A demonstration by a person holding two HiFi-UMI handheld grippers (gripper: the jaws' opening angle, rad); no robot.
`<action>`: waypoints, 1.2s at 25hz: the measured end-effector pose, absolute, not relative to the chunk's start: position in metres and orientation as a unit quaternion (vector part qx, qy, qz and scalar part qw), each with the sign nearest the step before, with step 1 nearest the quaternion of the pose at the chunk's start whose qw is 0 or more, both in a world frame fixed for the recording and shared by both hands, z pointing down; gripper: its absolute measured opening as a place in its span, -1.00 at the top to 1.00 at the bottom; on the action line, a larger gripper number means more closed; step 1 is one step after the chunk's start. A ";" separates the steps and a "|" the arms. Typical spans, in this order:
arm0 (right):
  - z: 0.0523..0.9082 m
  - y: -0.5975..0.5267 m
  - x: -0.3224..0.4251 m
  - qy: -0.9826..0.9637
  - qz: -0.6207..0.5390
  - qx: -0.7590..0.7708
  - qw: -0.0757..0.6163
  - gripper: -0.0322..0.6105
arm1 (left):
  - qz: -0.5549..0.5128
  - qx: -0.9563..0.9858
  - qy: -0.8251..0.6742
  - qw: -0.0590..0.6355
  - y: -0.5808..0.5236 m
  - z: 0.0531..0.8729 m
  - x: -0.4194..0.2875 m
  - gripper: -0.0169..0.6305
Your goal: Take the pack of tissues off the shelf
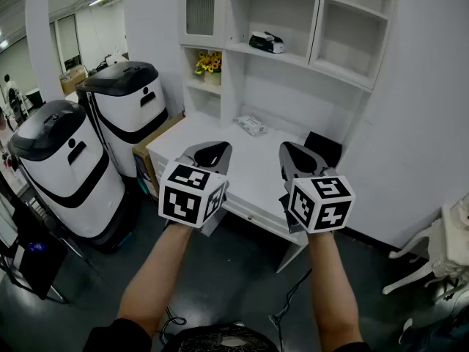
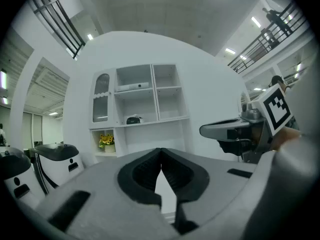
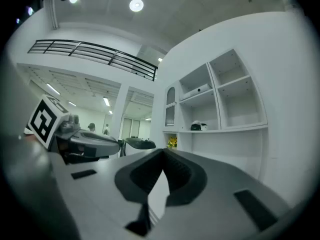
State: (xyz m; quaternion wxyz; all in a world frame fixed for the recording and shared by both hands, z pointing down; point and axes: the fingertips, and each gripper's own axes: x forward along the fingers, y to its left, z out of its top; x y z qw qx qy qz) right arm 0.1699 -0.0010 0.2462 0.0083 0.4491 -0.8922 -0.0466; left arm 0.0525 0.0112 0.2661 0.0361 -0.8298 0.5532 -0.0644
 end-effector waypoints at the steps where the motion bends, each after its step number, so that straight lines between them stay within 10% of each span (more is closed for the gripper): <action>1: 0.248 -0.003 0.173 -0.892 -0.047 0.449 0.009 0.89 | -0.066 -0.830 0.553 0.035 0.009 0.268 0.057 0.92; 30: 0.260 -0.116 0.160 -0.905 -0.063 0.420 0.016 0.36 | -0.085 -0.830 0.551 0.032 -0.106 0.296 0.056 0.92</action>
